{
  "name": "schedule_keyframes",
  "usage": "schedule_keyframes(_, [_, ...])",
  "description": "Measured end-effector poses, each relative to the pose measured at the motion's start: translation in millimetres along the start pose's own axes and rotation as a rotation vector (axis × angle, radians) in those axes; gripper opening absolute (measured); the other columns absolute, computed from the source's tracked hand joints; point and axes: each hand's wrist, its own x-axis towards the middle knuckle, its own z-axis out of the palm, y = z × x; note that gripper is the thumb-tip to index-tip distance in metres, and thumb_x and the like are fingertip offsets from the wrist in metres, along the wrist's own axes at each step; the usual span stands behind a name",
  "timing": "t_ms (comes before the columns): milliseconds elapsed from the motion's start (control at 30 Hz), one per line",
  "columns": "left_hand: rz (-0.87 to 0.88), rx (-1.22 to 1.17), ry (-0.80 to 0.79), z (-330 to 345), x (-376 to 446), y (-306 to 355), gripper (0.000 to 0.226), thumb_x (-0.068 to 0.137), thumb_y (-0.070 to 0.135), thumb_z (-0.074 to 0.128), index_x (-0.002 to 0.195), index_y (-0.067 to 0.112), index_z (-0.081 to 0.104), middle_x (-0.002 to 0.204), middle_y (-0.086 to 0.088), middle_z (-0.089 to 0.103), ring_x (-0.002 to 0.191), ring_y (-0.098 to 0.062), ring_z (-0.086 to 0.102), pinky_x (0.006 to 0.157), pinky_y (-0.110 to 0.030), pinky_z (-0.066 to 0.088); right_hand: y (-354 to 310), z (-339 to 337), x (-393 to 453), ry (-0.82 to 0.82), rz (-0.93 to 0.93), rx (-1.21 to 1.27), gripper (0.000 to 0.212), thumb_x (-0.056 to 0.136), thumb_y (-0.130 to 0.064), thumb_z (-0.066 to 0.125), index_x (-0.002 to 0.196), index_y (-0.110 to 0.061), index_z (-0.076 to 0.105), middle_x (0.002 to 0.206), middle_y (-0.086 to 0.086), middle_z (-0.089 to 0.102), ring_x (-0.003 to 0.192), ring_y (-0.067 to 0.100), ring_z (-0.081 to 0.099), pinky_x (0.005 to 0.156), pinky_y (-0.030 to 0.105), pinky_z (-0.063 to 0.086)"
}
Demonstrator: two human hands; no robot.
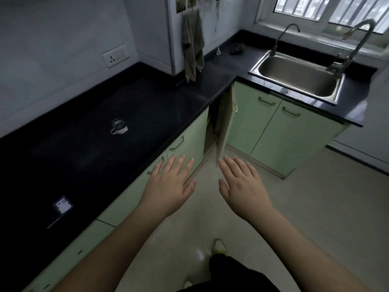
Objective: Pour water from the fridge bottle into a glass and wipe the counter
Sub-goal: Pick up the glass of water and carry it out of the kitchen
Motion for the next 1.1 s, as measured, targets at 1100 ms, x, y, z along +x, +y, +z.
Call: schedule_keyframes(1100, [-0.567, -0.066, -0.022, 19.3, 66.0, -174.5, 0.078, 0.089, 0.059, -0.007, 0.156, 0.026, 0.016, 0.164, 0.0, 0.011, 0.152, -0.019, 0.003, 0.122, -0.04, 0.009, -128.7, 50.0, 287.2, -0.155, -0.646, 0.0, 0.056, 0.1, -0.039, 0.032, 0.153, -0.021, 0.025, 0.159, 0.0, 0.026, 0.146, 0.022, 0.023, 0.119, 0.04, 0.015])
